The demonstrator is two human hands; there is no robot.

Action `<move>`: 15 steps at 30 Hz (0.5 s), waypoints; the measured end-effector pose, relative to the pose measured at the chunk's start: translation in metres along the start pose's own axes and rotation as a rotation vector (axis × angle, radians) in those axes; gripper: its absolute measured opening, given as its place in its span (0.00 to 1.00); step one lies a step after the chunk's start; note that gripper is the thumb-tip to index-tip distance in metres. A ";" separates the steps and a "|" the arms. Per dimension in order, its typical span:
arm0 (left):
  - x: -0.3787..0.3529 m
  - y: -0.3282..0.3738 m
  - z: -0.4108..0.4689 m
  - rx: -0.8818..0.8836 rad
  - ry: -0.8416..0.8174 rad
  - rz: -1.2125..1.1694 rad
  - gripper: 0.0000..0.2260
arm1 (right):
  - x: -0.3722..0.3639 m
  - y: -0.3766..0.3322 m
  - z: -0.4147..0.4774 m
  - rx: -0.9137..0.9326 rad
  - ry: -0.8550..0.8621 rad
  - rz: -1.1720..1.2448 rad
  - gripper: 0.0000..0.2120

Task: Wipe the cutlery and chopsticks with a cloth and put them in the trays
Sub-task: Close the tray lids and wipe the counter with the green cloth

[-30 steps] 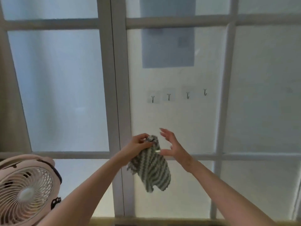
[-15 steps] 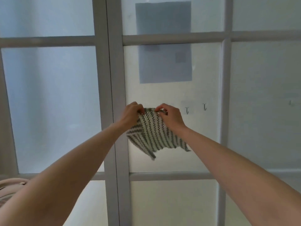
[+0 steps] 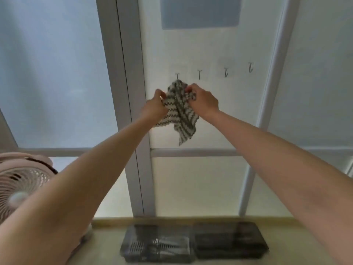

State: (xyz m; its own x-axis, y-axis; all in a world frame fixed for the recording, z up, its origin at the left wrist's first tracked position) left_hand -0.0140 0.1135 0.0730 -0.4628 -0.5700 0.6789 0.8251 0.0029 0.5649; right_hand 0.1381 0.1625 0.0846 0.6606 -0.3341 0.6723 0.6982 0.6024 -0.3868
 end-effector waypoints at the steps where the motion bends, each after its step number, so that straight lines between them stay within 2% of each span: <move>1: -0.002 -0.001 -0.012 0.028 0.041 -0.113 0.14 | -0.002 0.003 -0.008 -0.028 0.023 0.056 0.14; 4: -0.027 -0.005 -0.058 0.131 0.117 -0.411 0.12 | -0.008 0.017 -0.042 -0.102 0.116 0.171 0.11; 7: -0.088 -0.005 -0.122 0.179 0.077 -0.536 0.09 | -0.020 0.053 -0.107 -0.211 0.129 0.283 0.10; 9: -0.140 0.007 -0.173 0.180 -0.156 -0.616 0.07 | -0.026 0.092 -0.168 -0.319 0.081 0.335 0.10; 12: -0.205 0.035 -0.249 0.108 -0.583 -0.584 0.06 | -0.025 0.147 -0.260 -0.538 0.006 0.337 0.10; 15: -0.261 0.069 -0.316 0.103 -0.865 -0.569 0.07 | 0.000 0.202 -0.350 -0.769 0.037 0.311 0.09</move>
State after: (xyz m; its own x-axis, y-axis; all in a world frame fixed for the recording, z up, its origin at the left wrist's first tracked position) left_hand 0.2660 0.0032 -0.2134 -0.8828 0.2743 0.3812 0.3994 0.0112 0.9167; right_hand 0.3761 0.0303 -0.2149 0.8541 -0.2656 0.4473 0.4669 0.0122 -0.8842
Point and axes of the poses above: each hand's wrist, its own z-axis towards the middle knuckle, its own x-axis out of the back of the hand, y = z × x, the point moved 1 cm from there along z, towards the middle knuckle, and after that the axes turned 1 degree about y, right-handed, at the moved point
